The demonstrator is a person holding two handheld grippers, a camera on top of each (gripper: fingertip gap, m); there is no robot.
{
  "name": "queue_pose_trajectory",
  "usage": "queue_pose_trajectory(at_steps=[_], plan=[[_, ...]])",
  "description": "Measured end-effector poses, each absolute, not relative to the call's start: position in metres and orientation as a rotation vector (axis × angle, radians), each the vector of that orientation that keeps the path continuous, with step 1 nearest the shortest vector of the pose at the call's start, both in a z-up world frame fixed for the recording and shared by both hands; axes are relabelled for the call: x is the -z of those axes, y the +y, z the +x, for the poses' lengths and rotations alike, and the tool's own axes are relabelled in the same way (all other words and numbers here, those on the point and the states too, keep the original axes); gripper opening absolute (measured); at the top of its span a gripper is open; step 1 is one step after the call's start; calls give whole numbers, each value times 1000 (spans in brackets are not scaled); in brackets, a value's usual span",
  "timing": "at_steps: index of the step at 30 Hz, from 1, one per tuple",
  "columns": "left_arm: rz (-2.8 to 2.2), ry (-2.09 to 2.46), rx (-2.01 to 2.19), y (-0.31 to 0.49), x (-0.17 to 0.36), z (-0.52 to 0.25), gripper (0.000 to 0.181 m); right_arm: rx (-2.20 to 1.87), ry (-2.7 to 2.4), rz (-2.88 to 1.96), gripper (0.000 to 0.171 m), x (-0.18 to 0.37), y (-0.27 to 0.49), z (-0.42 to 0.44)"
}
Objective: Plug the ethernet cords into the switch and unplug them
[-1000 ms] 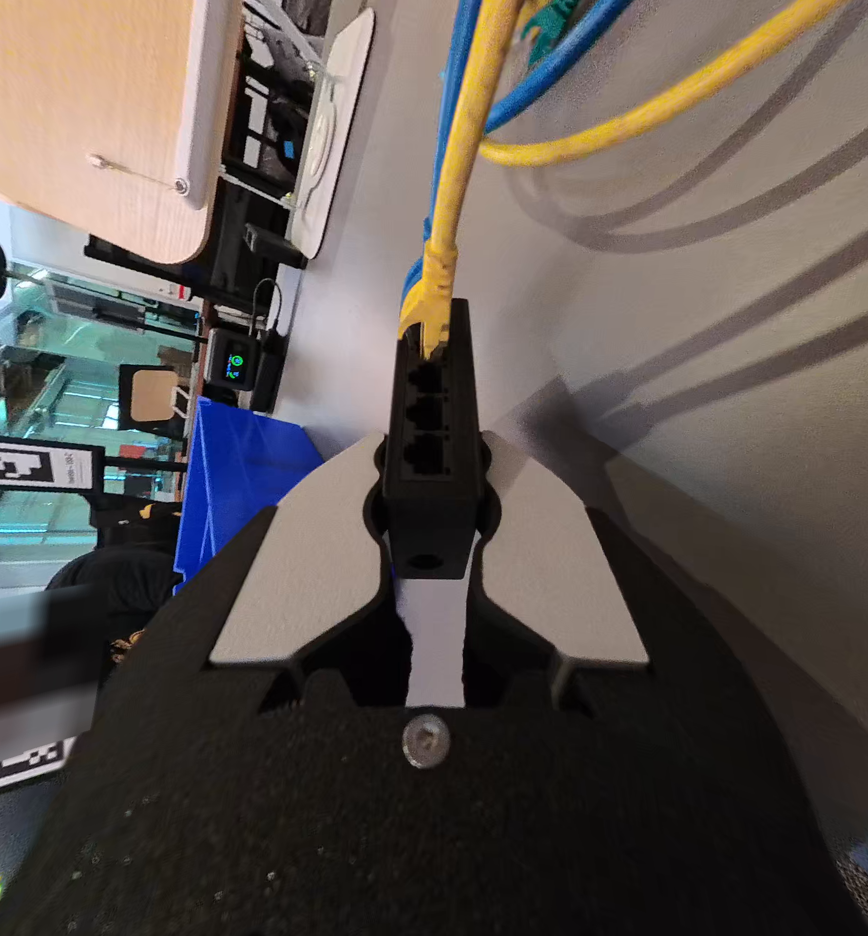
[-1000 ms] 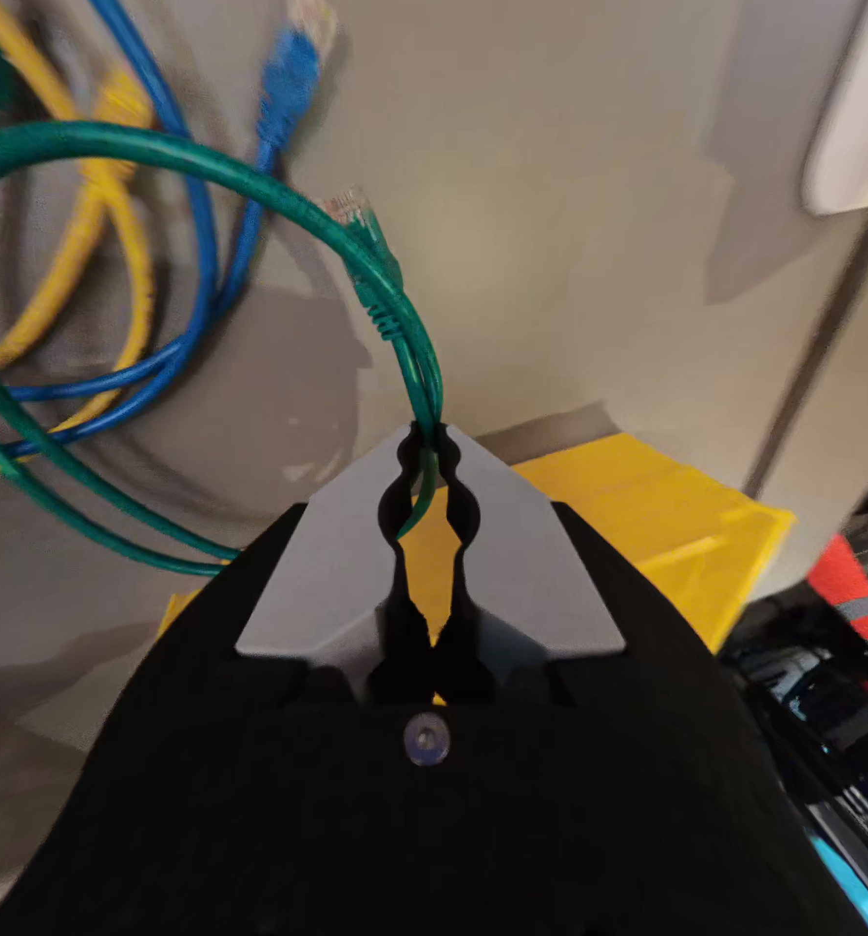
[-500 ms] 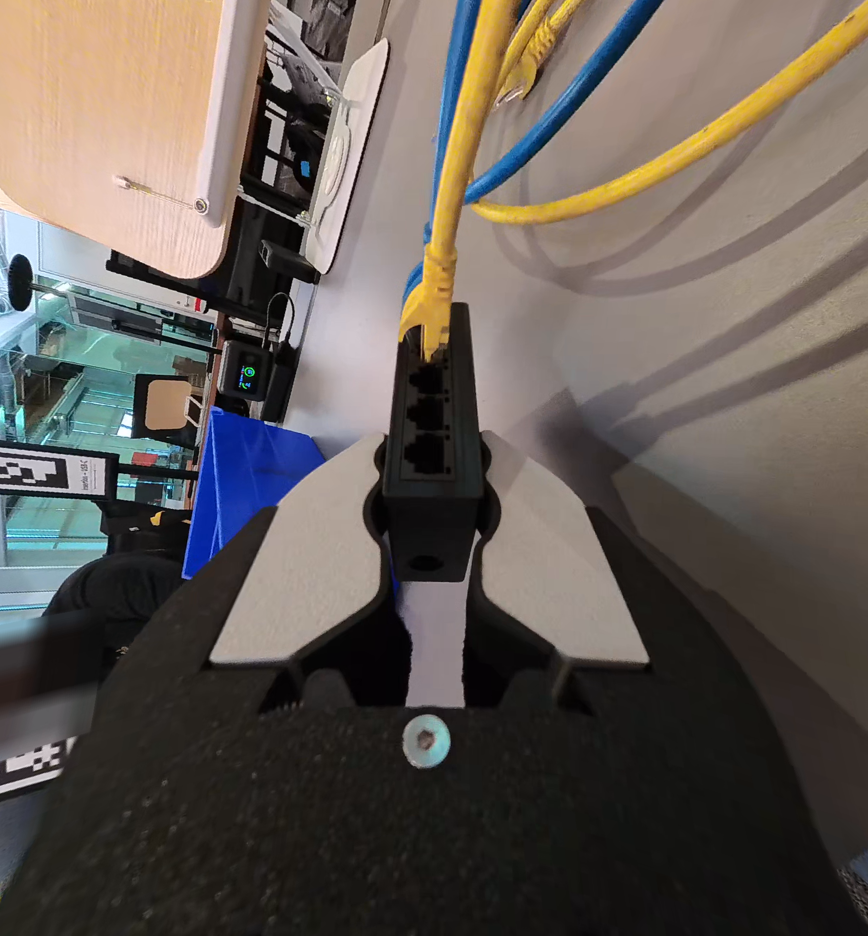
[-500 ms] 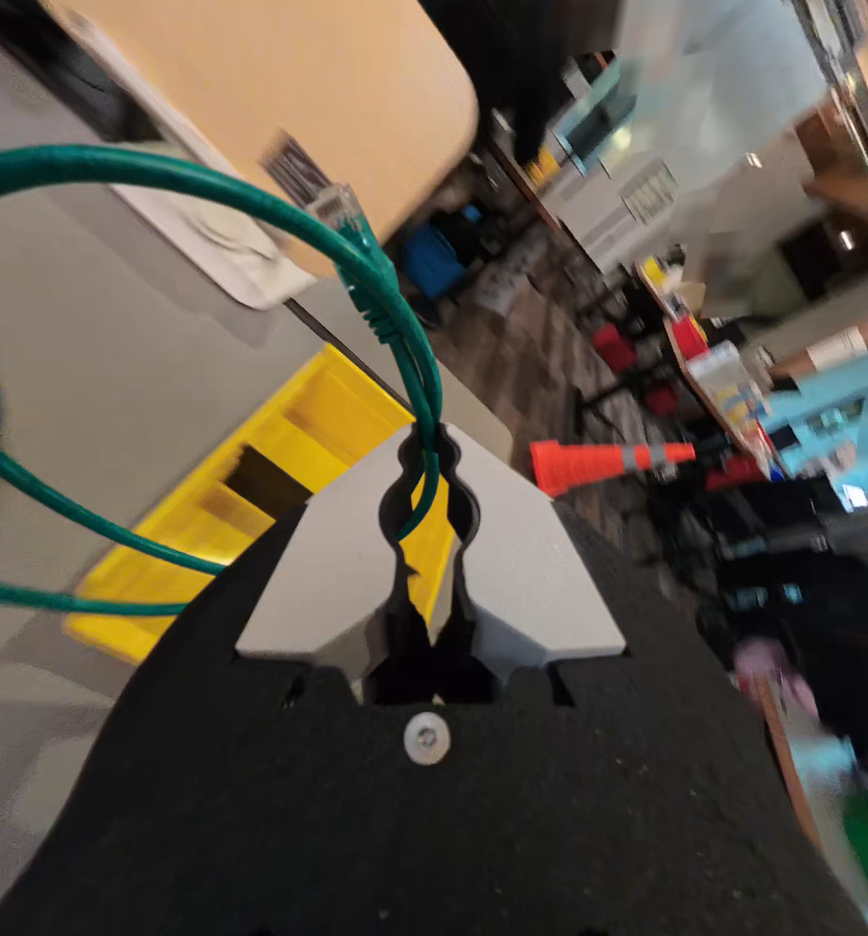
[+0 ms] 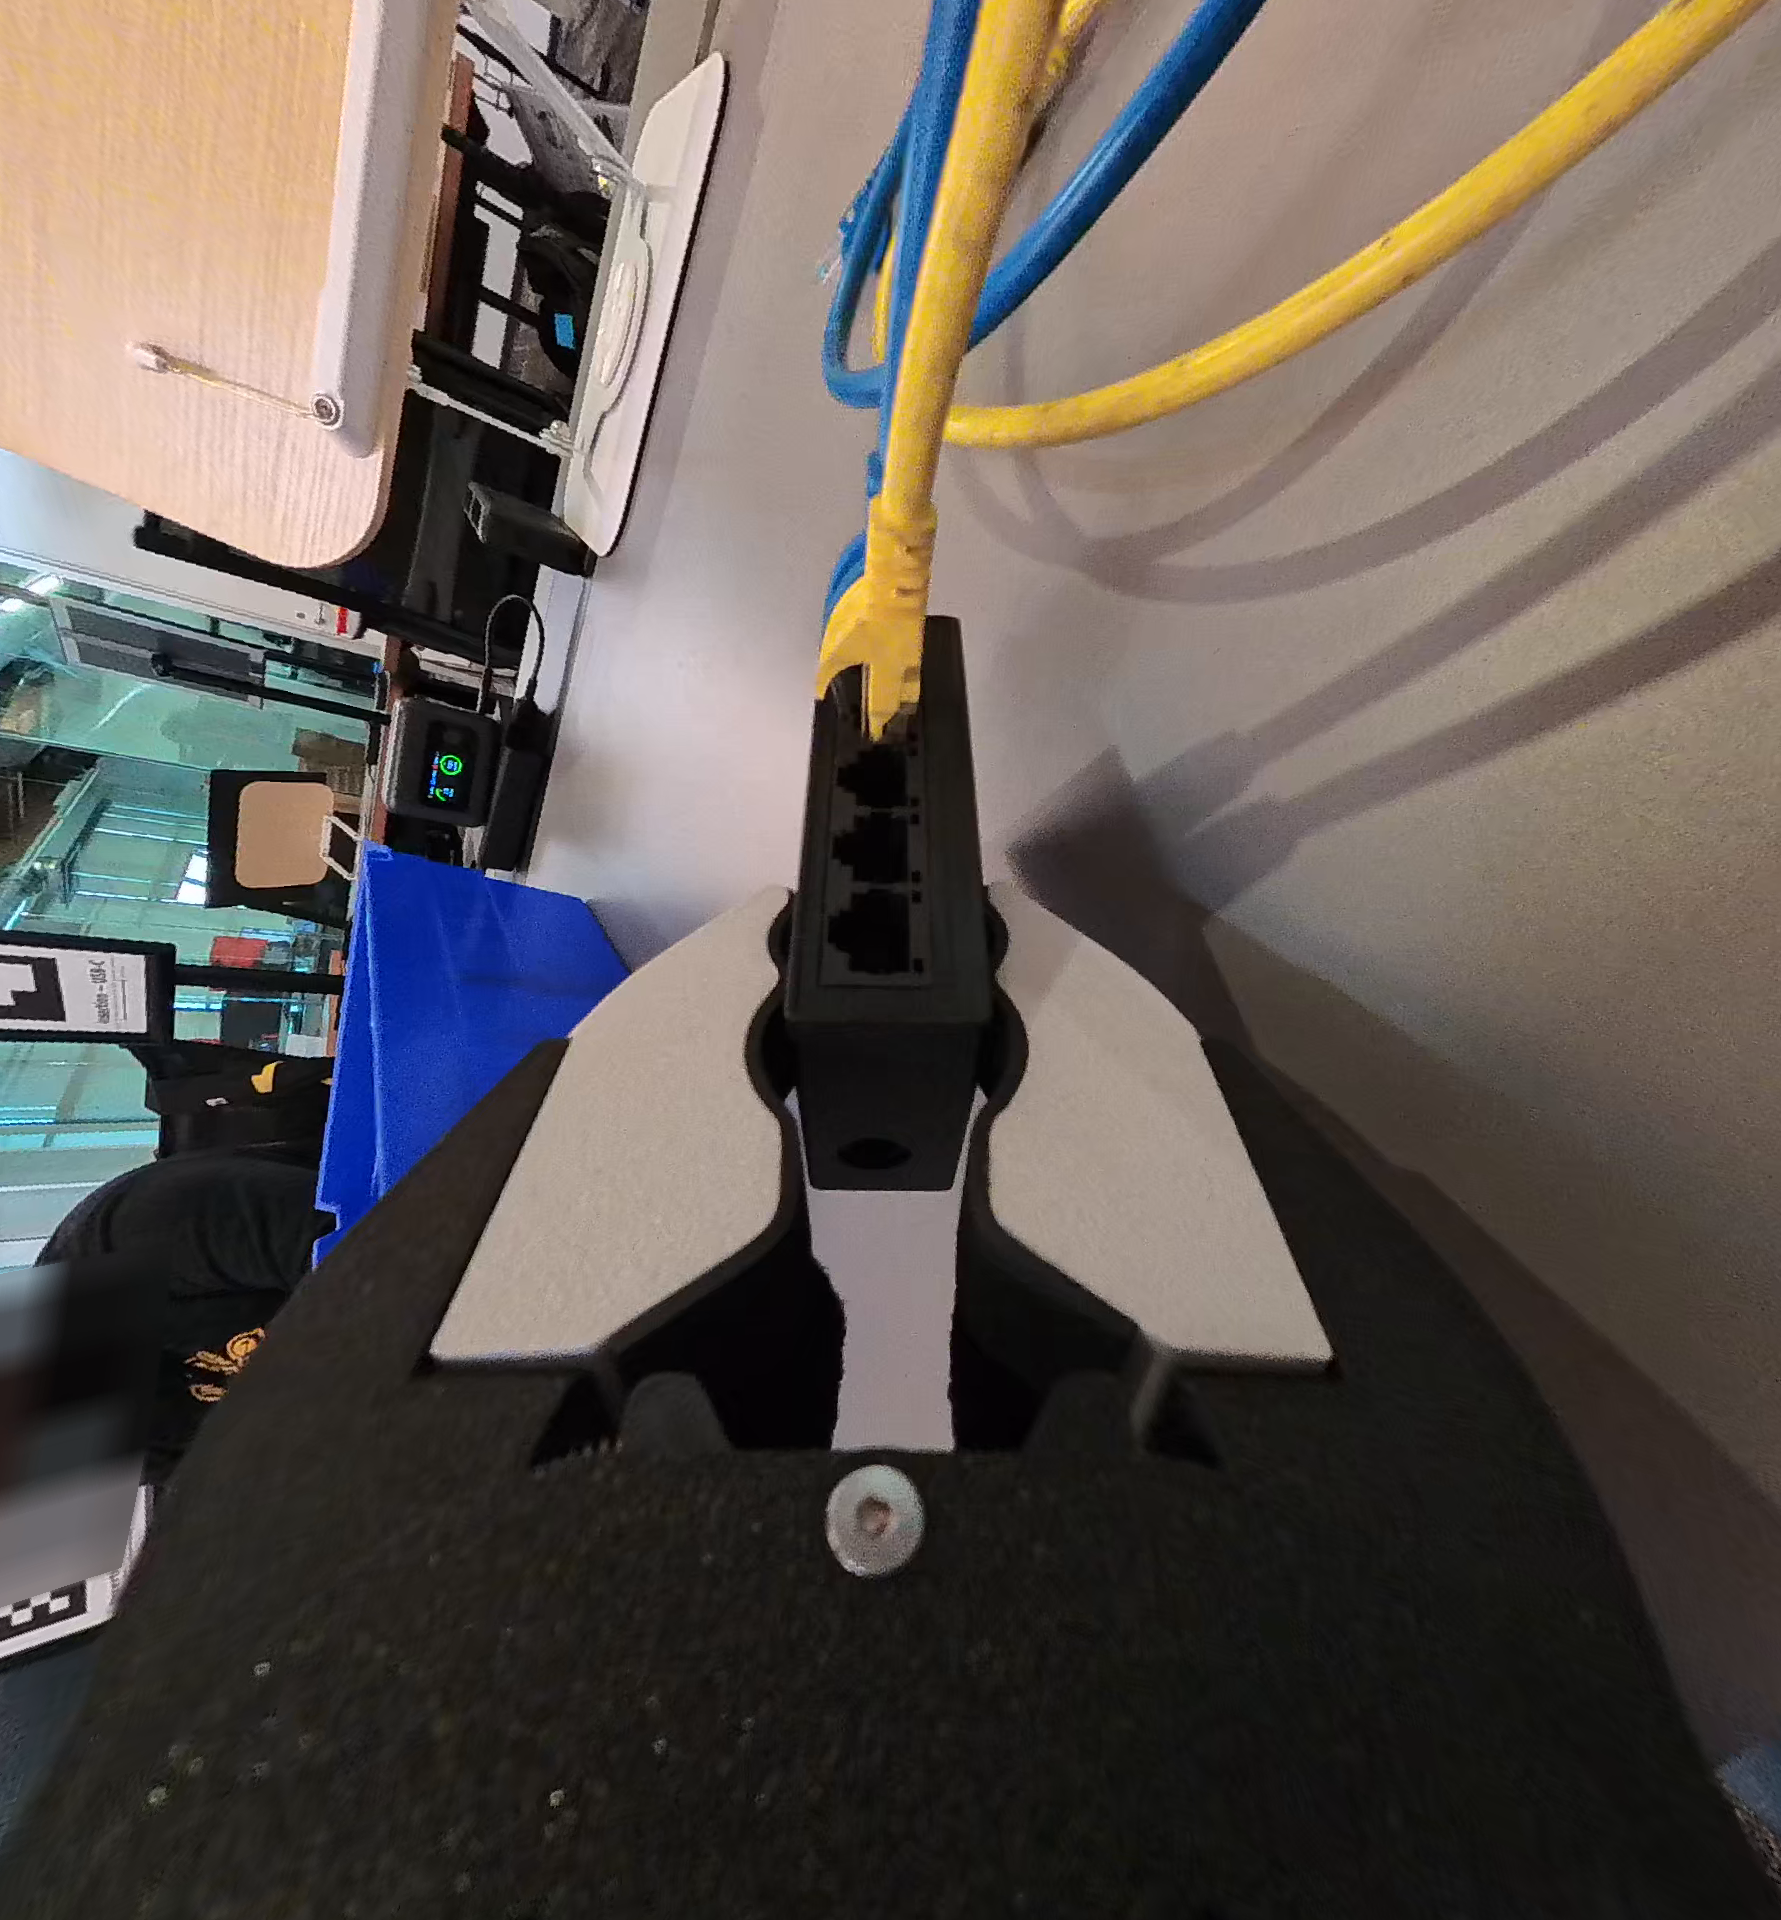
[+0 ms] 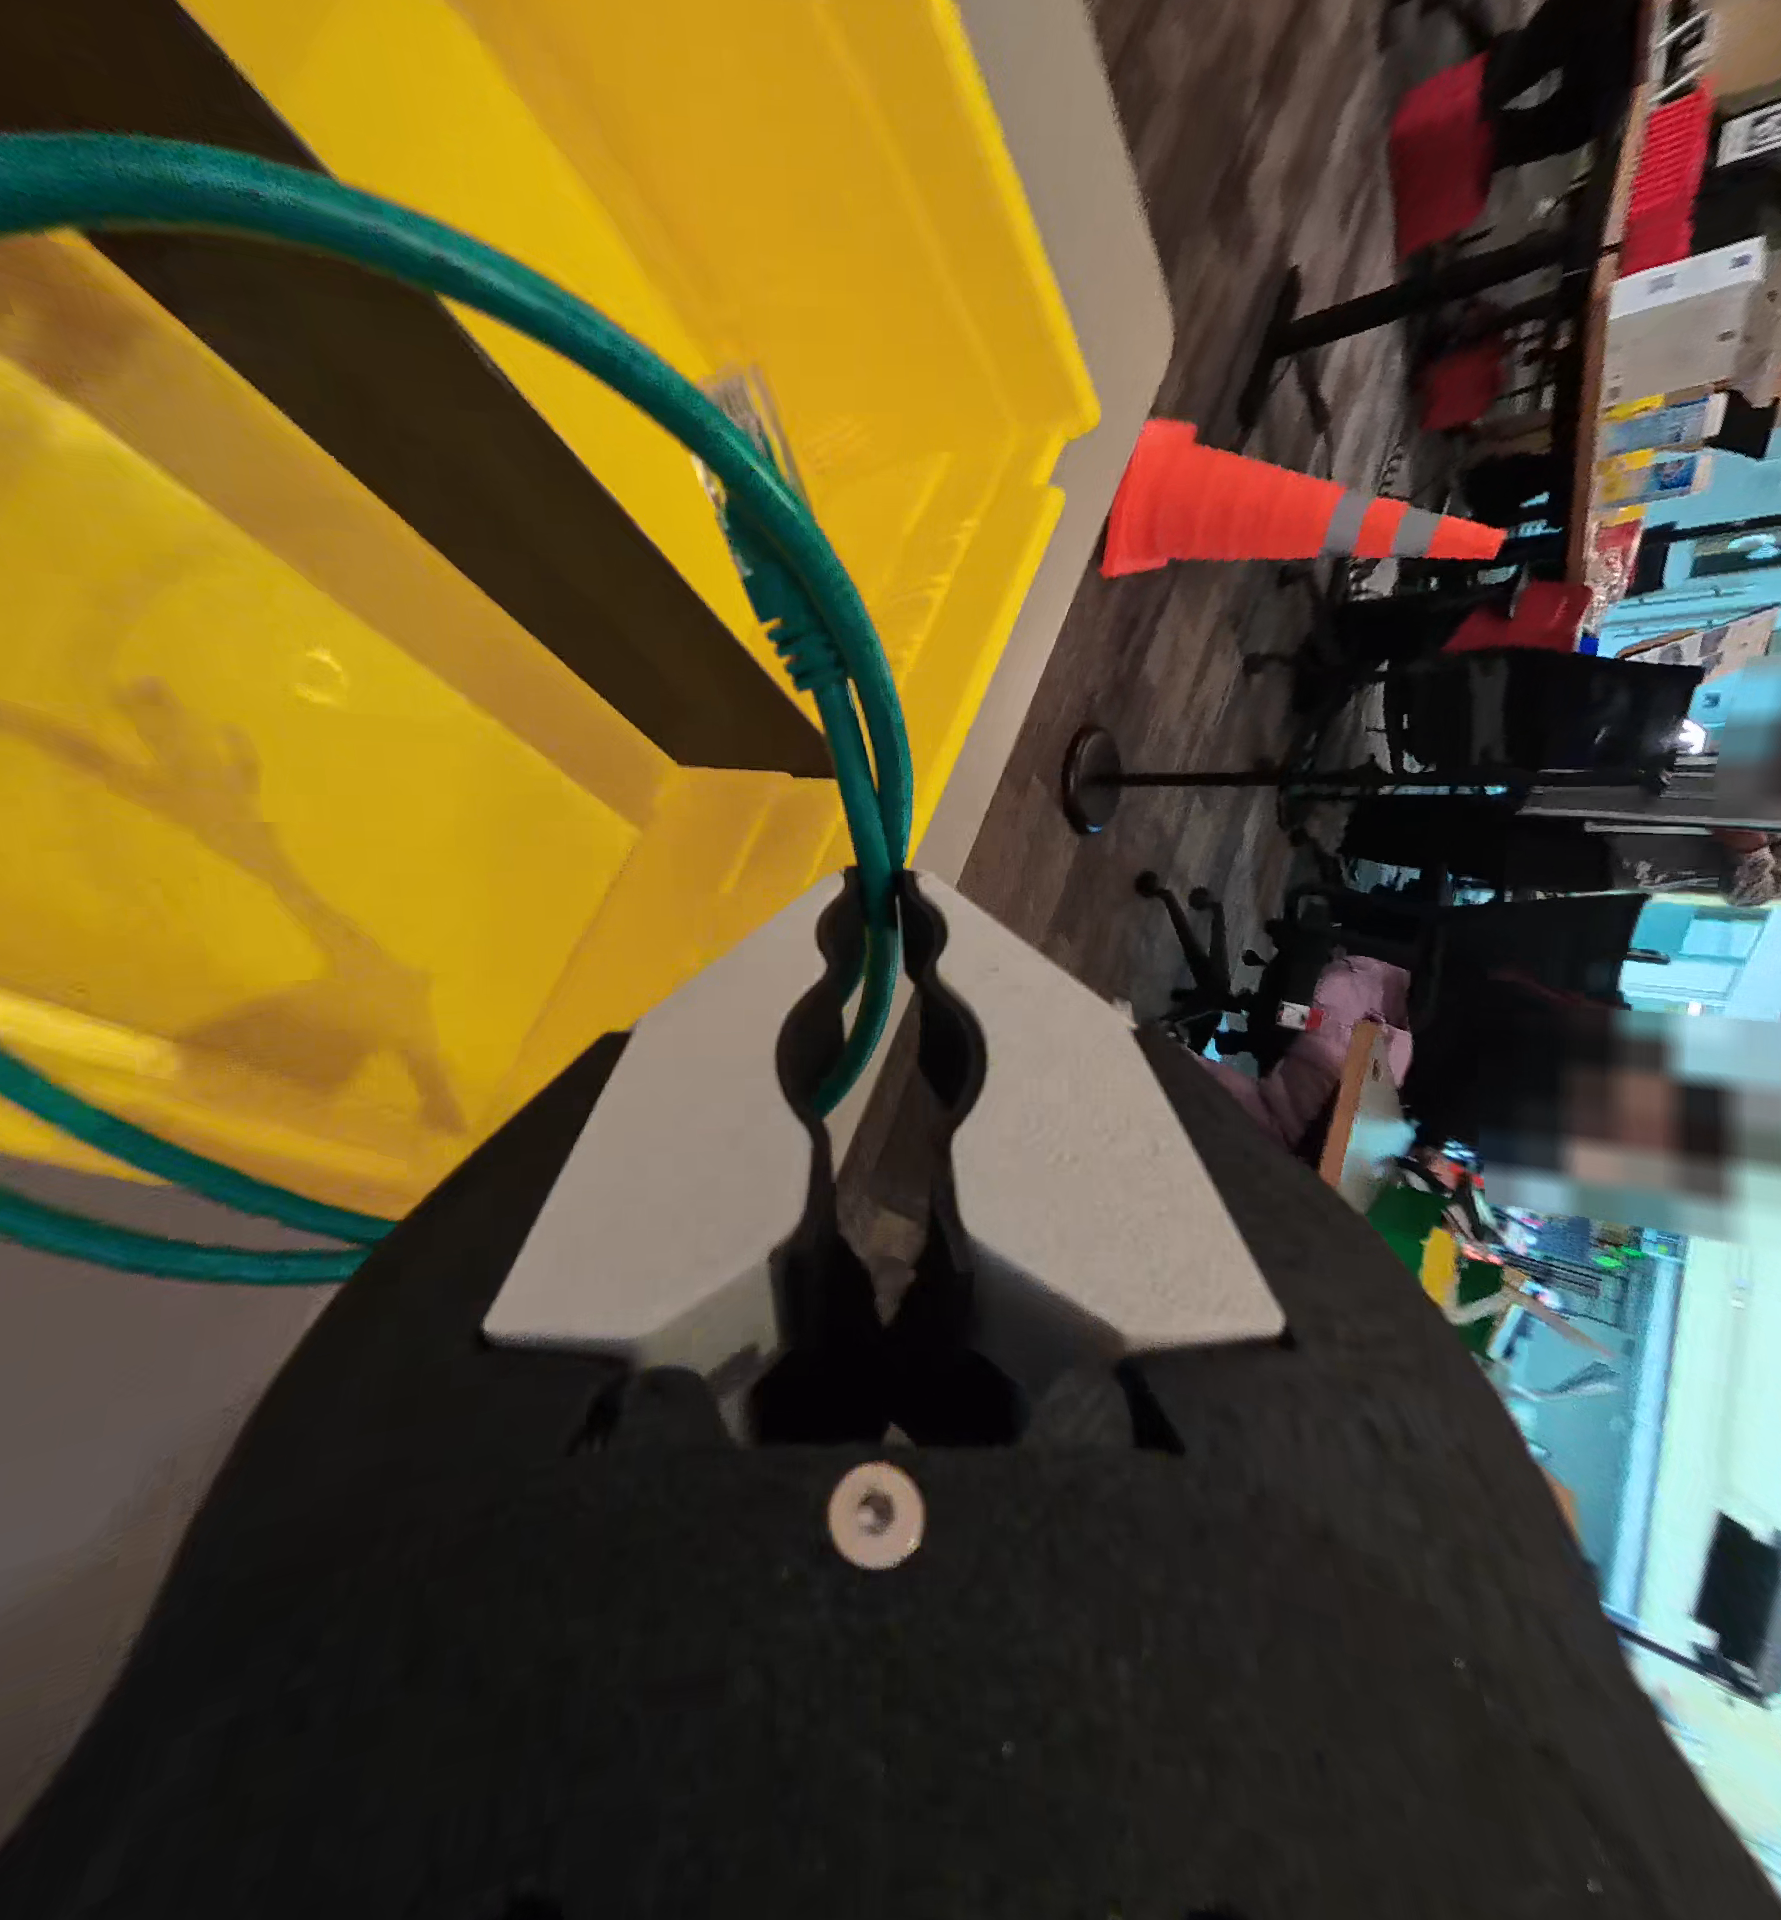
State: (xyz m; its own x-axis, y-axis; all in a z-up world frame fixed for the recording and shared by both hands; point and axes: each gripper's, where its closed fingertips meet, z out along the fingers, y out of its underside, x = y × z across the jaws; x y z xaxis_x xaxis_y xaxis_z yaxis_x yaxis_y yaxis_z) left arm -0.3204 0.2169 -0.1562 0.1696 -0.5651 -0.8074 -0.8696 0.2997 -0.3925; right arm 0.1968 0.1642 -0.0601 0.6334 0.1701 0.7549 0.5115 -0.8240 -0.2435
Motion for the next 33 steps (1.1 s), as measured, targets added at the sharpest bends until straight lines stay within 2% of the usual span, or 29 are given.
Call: queue_pose_trajectory(at_steps=[10,15,19,22,23,25,30,33], plan=[[-1385,1521,-353,216,158,-322,29,1067,-810,-2800,10,137,173,213],[-1371,1503,-355,216,153,-322,29,1021,-908,-2869,8,153,172,203],[-1340,1467,-366,219,143,-321,29,929,-814,-2809,34,148,180,199],[-1304,1409,-362,222,129,-320,29,860,-654,-2709,51,116,179,193],[-1297,1386,-343,222,124,-319,29,865,-622,-2635,52,96,178,183],[-1298,1340,-271,223,116,-314,30,742,-637,-2410,46,56,185,129],[-1276,1305,-135,225,105,-296,30,-103,-960,-1781,37,-2,167,-110],[-1221,1349,-91,216,103,-283,30,-233,-1187,-1674,38,4,146,-194]])
